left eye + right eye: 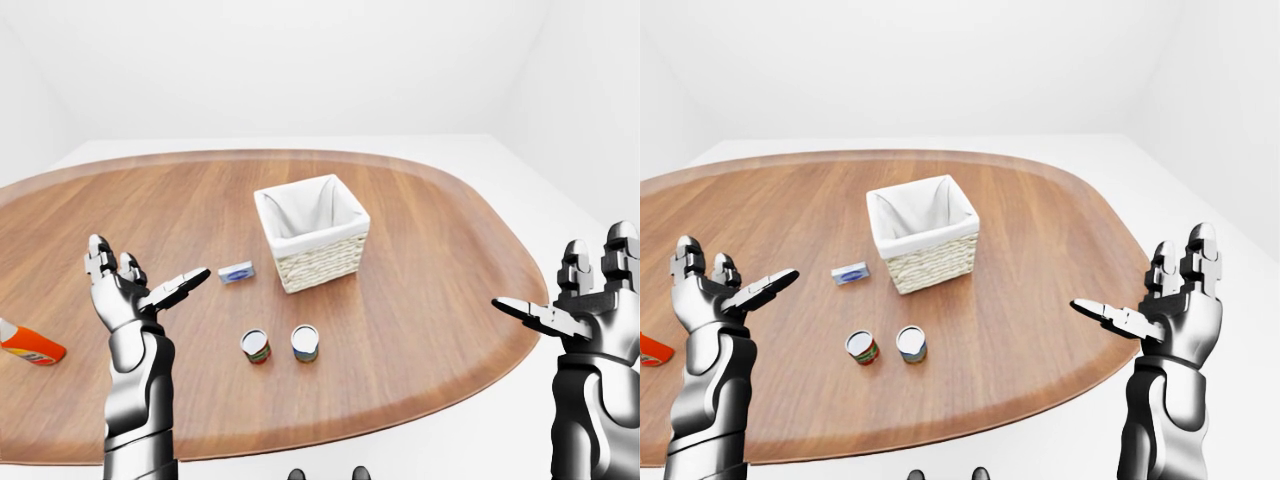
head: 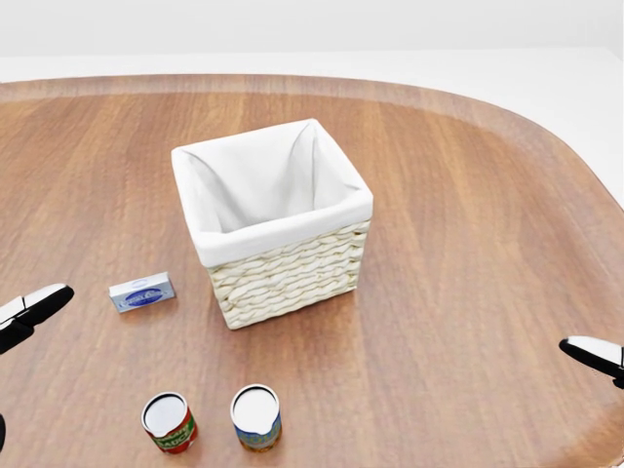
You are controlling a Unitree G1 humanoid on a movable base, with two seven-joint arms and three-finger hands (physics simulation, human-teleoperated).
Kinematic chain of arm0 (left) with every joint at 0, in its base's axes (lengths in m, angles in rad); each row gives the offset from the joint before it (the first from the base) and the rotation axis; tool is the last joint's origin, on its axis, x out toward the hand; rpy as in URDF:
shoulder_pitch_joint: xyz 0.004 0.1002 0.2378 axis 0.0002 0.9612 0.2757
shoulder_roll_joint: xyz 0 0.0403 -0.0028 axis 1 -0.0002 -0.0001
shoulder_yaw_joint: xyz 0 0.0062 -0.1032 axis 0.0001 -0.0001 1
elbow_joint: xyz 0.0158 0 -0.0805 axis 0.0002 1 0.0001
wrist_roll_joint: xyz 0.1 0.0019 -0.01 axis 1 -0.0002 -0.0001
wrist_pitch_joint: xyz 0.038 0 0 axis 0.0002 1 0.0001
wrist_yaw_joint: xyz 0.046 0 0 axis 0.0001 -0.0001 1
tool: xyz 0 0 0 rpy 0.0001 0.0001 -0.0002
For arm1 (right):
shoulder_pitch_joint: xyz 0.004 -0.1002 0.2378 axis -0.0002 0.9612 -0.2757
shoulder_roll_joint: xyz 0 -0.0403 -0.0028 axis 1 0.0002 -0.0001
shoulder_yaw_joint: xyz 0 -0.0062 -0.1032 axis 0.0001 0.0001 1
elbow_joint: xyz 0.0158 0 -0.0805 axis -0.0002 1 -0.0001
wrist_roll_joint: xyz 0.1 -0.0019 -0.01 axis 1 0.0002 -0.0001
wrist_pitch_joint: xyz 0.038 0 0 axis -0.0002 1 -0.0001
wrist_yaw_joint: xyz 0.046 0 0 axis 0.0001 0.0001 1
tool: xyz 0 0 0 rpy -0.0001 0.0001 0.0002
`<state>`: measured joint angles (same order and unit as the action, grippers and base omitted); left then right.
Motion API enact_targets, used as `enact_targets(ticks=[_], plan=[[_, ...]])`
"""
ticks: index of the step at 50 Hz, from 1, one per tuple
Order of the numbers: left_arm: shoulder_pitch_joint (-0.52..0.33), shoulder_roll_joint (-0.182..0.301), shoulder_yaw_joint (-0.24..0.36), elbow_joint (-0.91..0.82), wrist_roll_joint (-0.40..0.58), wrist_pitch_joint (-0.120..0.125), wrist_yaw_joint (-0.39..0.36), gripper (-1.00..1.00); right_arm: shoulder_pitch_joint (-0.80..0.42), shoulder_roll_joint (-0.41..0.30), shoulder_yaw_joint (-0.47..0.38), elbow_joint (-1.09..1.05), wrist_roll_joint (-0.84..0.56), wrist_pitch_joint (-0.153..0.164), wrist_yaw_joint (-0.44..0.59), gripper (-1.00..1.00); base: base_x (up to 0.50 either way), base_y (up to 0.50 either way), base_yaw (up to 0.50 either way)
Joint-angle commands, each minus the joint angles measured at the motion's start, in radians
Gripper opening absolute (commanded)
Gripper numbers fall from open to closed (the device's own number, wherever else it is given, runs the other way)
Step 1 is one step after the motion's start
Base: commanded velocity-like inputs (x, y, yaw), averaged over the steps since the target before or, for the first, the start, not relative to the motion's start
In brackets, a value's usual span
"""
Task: Pick up the tomato sauce, and put it in the basket.
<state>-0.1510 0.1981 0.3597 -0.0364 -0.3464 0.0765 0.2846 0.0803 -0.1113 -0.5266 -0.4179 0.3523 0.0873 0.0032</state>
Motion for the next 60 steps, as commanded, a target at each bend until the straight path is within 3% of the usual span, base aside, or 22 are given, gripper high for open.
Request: enact_targets(ticks=[1,3,18,22,27,33,40,43,44,50,57,59,60], plan=[[-0.001,-0.001,-0.001,0.008,0.000,-0.006,-0.002,1.00,-0.001,0.000,0.001,0.002,-0.003,0.000,0.001,1.00,0.29,0.00,0.00],[-0.001,-0.002,-0.002,0.019,0.003,-0.017,-0.005,1.00,-0.001,0.001,0.001,0.007,-0.002,0.000,0.004,1.00,0.28,0.00,0.00],[0.005,0.000,0.000,0.007,0.000,-0.009,-0.007,1.00,0.008,0.010,-0.001,0.012,0.005,-0.006,0.006,1.00,0.28,0.00,0.00],[0.025,-0.003,-0.046,-0.062,0.085,0.011,-0.054,1.00,0.010,0.010,0.003,0.009,0.006,-0.004,0.005,1.00,0.00,0.00,0.00],[0.038,-0.020,-0.073,-0.111,0.183,0.011,-0.112,1.00,0.012,0.011,0.004,0.010,0.007,-0.008,0.007,1.00,0.00,0.00,0.00],[0.053,-0.039,-0.118,-0.131,0.336,0.011,-0.189,1.00,0.010,0.011,0.008,0.021,0.004,-0.017,0.009,1.00,0.00,0.00,0.00],[0.147,-0.055,-0.235,-0.213,0.745,0.011,-0.280,1.00,0.009,0.009,0.010,0.018,0.003,-0.016,0.009,1.00,0.00,0.00,0.00],[0.159,-0.071,-0.240,-0.191,0.832,0.011,-0.319,1.00,0.008,0.009,0.011,0.017,0.002,-0.015,0.009,1.00,0.00,0.00,0.00],[0.181,-0.065,-0.269,-0.171,0.897,0.011,-0.337,1.00,0.008,0.009,0.011,0.016,0.002,-0.014,0.008,1.00,0.00,0.00,0.00],[0.252,-0.086,-0.276,-0.257,1.056,0.011,-0.446,1.00,0.004,0.006,0.010,0.011,0.003,-0.005,0.006,1.00,0.00,0.00,0.00],[0.286,-0.090,-0.278,-0.219,1.212,0.011,-0.460,1.00,0.003,0.005,0.009,0.001,0.003,0.000,0.005,1.00,0.00,0.00,0.00],[0.299,-0.089,-0.282,-0.201,1.247,0.000,-0.462,1.00,0.003,0.006,0.010,0.002,0.002,0.000,0.005,1.00,0.00,0.00,0.00],[0.312,-0.081,-0.287,-0.189,1.275,-0.027,-0.448,1.00,0.002,0.006,0.010,0.005,0.001,0.000,0.006,1.00,0.00,0.00,0.00]])
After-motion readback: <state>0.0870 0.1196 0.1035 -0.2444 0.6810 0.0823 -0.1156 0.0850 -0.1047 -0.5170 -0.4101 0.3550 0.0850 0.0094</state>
